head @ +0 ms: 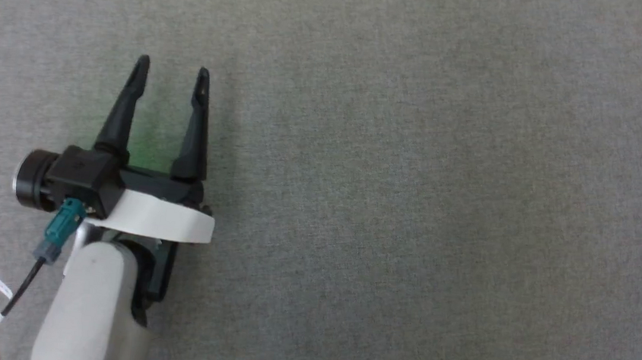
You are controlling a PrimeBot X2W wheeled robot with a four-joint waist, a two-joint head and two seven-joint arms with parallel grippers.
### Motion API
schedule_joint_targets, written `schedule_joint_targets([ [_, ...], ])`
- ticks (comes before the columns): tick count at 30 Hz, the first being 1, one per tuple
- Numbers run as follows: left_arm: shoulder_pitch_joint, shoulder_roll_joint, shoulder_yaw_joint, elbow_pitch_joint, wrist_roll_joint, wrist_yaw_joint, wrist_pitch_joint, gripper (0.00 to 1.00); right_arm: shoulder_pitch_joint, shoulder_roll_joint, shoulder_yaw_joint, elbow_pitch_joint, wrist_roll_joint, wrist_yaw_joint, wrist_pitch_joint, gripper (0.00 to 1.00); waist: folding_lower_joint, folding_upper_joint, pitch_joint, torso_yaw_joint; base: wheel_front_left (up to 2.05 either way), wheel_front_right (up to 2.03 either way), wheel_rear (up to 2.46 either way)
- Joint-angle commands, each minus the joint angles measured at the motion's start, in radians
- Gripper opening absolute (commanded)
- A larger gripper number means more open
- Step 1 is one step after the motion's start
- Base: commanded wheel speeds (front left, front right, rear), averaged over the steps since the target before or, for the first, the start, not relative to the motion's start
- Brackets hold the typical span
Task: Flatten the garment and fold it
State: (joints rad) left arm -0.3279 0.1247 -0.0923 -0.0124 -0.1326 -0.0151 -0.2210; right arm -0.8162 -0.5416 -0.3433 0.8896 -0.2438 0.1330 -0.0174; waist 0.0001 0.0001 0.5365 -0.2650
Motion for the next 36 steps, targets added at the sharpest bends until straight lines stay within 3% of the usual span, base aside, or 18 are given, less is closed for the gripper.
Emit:
schedule_joint_targets([
  [1, 0.011, -0.009, -0.002, 0.008, -0.009, 0.006, -0.011, 1.00, -0.011, 0.001, -0.012, 0.004, -0.008, -0.002, -0.019, 1.00, -0.0001, -0.0001, -0.058, 0.032, 0.00, 0.00, 0.00],
  [7, 0.055, -0.041, -0.012, 0.080, -0.052, 0.010, -0.035, 1.00, 0.007, 0.044, 0.035, -0.012, 0.036, -0.002, -0.139, 1.00, -0.0001, -0.0001, -0.218, 0.092, 0.00, 0.00, 0.00],
  [10, 0.087, -0.052, -0.011, 0.109, -0.074, 0.013, -0.039, 1.00, 0.038, 0.095, 0.117, -0.044, 0.137, -0.002, -0.176, 1.00, -0.0001, -0.0001, -0.298, 0.124, 0.00, 0.00, 0.00],
  [17, 0.154, -0.064, -0.005, 0.128, -0.100, 0.009, -0.040, 1.00, 0.237, 0.179, 0.279, -0.305, 0.359, -0.002, -0.184, 1.00, -0.0001, -0.0001, -0.435, 0.204, 0.00, 0.00, 0.00],
  [22, 0.191, -0.068, -0.006, 0.157, -0.105, 0.000, -0.041, 1.00, 0.468, 0.261, 0.269, -0.560, 0.432, -0.002, -0.152, 1.00, -0.0001, -0.0001, -0.496, 0.258, 0.00, 0.00, 0.00],
  [28, 0.222, -0.071, -0.010, 0.178, -0.104, -0.008, -0.041, 1.00, 0.681, 0.385, 0.219, -0.792, 0.426, -0.002, -0.111, 1.00, -0.0001, -0.0001, -0.522, 0.292, 0.00, 0.00, 0.00],
  [36, 0.252, -0.073, -0.016, 0.203, -0.100, -0.011, -0.041, 1.00, 0.829, 0.475, 0.194, -0.921, 0.391, -0.002, -0.086, 1.00, -0.0001, -0.0001, -0.535, 0.306, 0.00, 0.00, 0.00],
])
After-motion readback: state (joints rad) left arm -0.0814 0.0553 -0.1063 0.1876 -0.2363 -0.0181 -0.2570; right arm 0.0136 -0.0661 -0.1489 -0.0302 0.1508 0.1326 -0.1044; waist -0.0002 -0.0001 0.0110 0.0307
